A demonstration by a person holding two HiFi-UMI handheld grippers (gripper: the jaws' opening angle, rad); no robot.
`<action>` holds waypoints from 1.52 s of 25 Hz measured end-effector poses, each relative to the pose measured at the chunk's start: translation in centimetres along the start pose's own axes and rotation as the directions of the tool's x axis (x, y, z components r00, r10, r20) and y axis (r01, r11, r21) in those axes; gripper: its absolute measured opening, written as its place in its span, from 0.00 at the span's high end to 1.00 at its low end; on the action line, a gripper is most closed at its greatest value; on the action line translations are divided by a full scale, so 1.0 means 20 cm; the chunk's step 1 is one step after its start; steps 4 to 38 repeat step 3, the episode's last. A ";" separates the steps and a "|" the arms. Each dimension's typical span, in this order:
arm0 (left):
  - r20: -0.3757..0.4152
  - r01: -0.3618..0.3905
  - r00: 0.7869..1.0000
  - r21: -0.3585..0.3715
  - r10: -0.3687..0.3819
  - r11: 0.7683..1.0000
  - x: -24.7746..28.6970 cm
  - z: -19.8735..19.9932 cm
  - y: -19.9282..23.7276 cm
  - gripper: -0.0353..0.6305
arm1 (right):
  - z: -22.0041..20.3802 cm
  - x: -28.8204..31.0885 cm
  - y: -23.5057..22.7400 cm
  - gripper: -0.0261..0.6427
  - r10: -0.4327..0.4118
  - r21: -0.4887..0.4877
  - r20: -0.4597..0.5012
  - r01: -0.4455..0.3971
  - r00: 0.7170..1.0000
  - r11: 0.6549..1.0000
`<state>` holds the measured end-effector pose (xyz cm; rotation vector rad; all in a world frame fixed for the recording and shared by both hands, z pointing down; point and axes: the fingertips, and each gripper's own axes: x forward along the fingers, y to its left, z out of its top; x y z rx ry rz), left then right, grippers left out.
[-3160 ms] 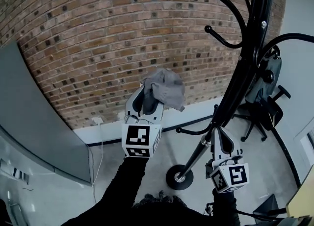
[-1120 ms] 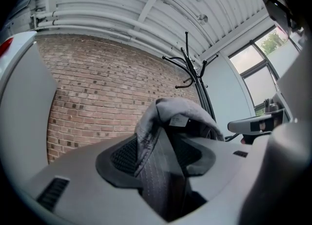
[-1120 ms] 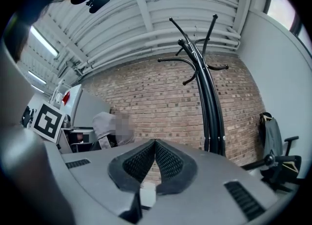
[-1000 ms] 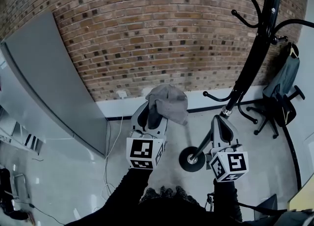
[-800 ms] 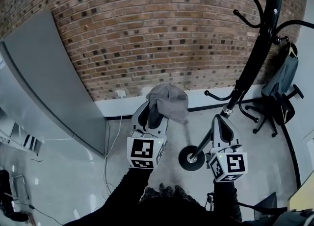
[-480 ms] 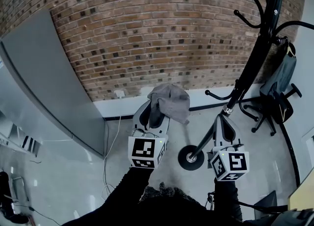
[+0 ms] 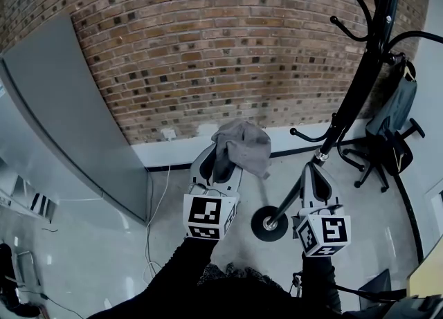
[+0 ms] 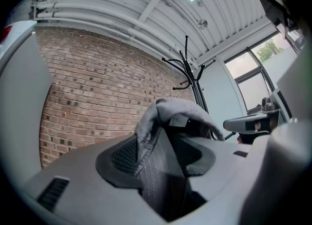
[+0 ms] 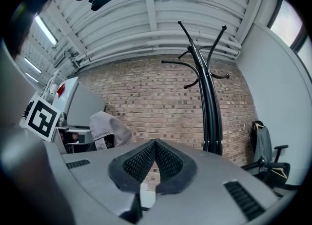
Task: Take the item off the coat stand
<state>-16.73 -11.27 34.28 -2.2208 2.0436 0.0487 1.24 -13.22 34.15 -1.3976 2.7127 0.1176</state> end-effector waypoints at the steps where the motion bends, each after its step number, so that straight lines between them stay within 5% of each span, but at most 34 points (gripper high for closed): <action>1: -0.001 0.001 1.000 0.001 -0.001 1.000 0.00 0.00 -0.01 0.62 | -0.01 0.00 0.00 0.95 0.001 0.004 -0.001 -0.001 1.000 1.000; 38: -0.003 0.003 1.000 0.002 -0.003 1.000 -0.01 -0.01 -0.02 0.62 | -0.02 -0.01 -0.01 0.95 0.002 0.012 -0.004 -0.002 1.000 1.000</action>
